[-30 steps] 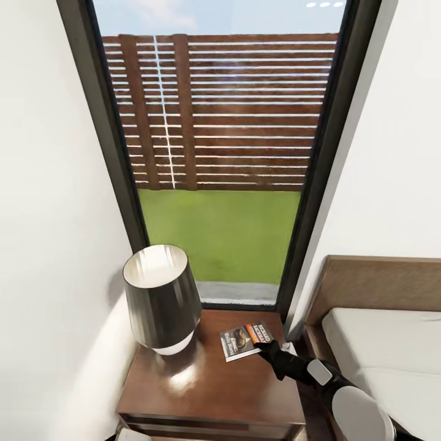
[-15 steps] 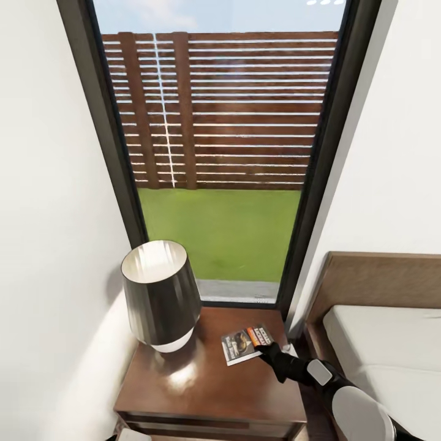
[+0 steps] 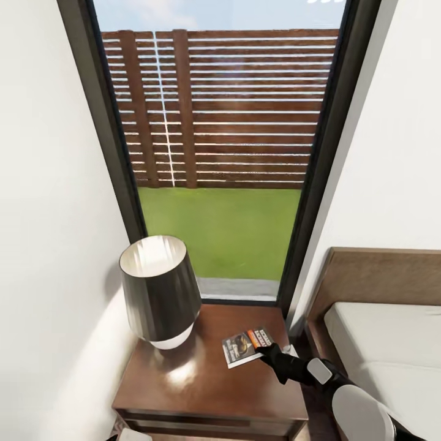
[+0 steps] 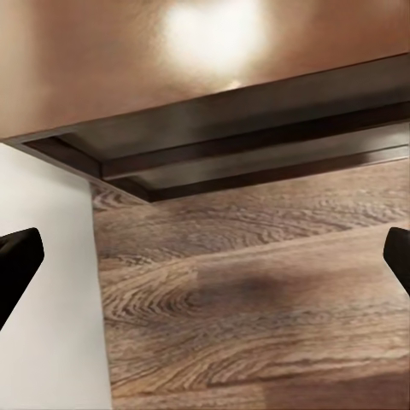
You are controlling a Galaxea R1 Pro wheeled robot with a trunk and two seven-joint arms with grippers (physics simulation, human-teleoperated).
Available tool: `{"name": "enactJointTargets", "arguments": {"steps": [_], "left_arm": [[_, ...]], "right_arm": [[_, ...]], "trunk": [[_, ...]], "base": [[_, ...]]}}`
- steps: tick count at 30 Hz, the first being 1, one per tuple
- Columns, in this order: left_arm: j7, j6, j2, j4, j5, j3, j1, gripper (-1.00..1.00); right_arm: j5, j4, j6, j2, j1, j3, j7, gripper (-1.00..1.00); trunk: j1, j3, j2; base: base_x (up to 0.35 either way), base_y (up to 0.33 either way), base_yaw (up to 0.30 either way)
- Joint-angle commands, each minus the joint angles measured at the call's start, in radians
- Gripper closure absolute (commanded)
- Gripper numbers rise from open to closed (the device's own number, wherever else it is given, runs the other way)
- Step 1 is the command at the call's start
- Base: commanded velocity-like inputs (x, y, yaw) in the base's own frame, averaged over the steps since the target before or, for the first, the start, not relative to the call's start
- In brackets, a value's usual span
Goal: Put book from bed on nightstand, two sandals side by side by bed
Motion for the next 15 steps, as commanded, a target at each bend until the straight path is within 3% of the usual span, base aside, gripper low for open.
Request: {"name": "enactJointTargets", "arguments": {"steps": [1, 15], "left_arm": [[0.004, -0.003, 0.000, 0.000, 0.009, -0.009, -0.001, -1.00], [0.004, -0.003, 0.000, 0.000, 0.009, -0.013, -0.001, -1.00]], "right_arm": [[-0.012, -0.004, 0.017, 0.000, 0.000, 0.000, -0.004, 1.00], [-0.013, -0.011, 0.074, 0.001, -0.001, 0.001, -0.009, 1.00]], "trunk": [[0.004, -0.004, -0.008], [0.058, -0.048, -0.106]], "base": [[0.000, 0.000, 0.000], [0.000, 0.000, 0.000]]}}
